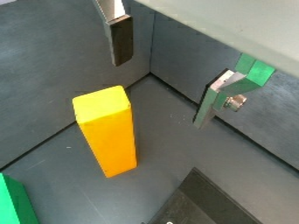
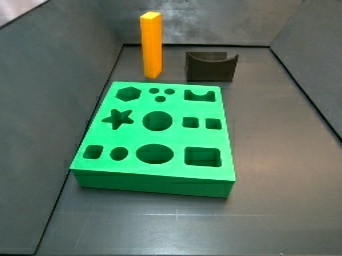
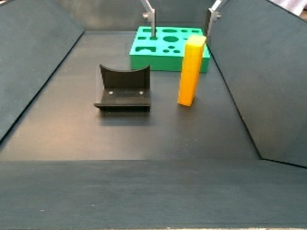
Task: Pick up the rectangle object. Move up. Move to above the board. Insert the rectangle object.
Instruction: Pick up the rectangle object.
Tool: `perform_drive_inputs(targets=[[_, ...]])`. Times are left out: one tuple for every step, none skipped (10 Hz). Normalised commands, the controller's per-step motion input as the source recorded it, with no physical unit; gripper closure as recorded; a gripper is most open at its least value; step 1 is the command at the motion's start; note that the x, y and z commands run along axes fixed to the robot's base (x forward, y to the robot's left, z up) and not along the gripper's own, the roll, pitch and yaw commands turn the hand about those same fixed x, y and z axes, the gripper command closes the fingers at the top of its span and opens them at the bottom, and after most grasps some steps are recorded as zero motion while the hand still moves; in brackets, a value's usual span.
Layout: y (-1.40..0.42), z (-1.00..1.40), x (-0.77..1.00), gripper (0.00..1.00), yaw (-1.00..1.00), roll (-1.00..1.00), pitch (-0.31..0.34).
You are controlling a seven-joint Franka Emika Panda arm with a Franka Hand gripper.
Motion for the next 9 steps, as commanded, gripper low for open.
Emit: perform_drive_inputs(targets=[[0.0, -0.01, -0.07, 0.0, 0.05, -0.03, -0.037], [0.07, 0.0, -0.03, 0.0, 0.0, -0.04, 0.0], [0.14, -0.4, -0.61, 0.0, -0.65, 0.11, -0.049], [-0.07, 0.0, -0.18, 0.0, -0.85, 0.09, 0.006], [0.13, 0.12, 0.0, 0.0, 0.0, 0.0, 0.017], [-0.07, 0.1, -0.23, 0.0, 0.0, -0.25, 0.014], [-0.16, 0.15, -0.27, 0.0, -0.27, -0.17, -0.009], [0.0, 0.04, -0.24, 0.0, -0.01, -0.11, -0.031], [-0.01, 0.0, -0.02, 0.0, 0.26, -0.07, 0.0]])
